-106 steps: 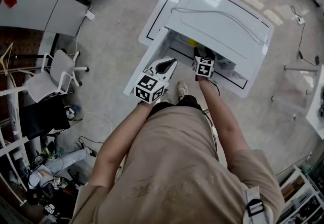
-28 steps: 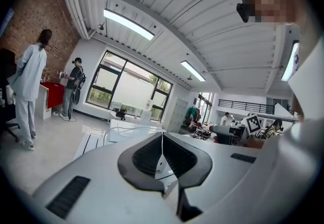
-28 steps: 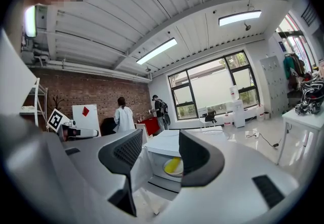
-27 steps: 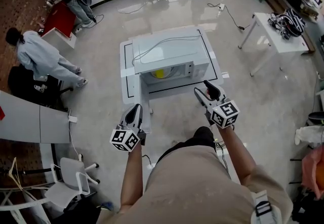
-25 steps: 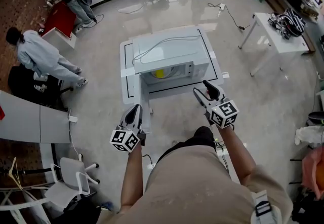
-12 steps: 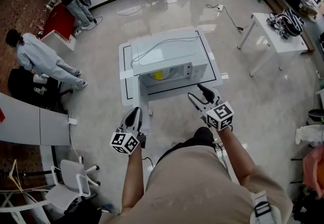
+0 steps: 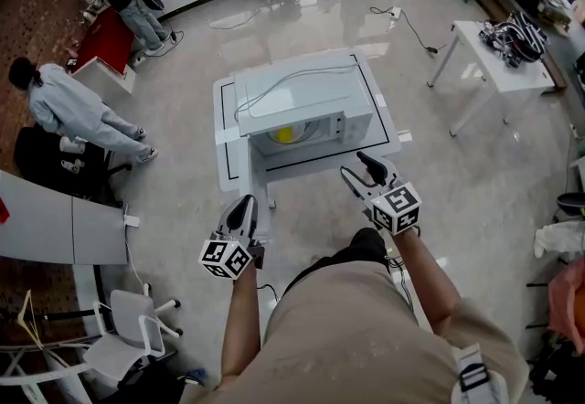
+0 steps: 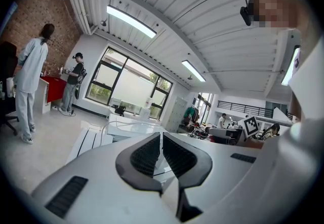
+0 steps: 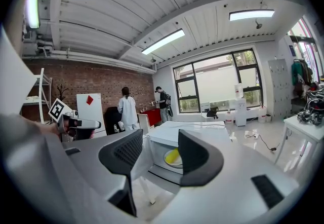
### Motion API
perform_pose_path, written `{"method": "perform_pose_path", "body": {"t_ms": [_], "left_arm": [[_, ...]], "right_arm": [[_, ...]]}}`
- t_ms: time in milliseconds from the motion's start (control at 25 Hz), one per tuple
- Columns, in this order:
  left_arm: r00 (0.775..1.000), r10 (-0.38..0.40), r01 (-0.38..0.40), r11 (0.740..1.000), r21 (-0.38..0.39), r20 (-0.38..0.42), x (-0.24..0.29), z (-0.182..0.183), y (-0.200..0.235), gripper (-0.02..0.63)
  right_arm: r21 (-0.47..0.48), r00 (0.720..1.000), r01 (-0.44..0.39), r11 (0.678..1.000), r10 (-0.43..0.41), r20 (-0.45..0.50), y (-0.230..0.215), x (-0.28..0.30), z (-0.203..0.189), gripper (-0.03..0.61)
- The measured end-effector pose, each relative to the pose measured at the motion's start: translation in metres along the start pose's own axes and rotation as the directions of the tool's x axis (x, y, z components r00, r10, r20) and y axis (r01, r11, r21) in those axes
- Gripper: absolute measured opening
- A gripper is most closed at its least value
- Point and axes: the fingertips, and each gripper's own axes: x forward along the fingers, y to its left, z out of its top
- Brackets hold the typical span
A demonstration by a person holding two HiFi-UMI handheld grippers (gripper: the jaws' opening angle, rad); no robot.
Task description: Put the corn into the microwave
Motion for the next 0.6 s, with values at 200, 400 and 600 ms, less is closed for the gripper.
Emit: {"method": "perform_pose_path", "body": {"t_ms": [200,400,600], "left_arm": [[1.0,-0.009,0.009,1.0,-0.006,-0.004,0.0,-0.004,-0.002,0.008],[1.0,-0.018,0.018,1.0,-0.016,-0.007,-0.002,-0.005,-0.004,0.008],[1.0,-0.025,0.024,0.999,-0.023,-0.01,-0.005,-0.008,-0.004,0.008]], "right_arm": [[0.091,1.0,-0.008,0.996,0.008,0.003,-0.007,-0.002,-0.005,0.218],[0.106,1.0,0.016,0.994,-0.015,-0.009,-0.012,-0.006,-0.007,0.192],[0.15,1.0,0.014,0.989,-0.014,-0.004,-0.014,-0.008,-0.007,0.169]]}}
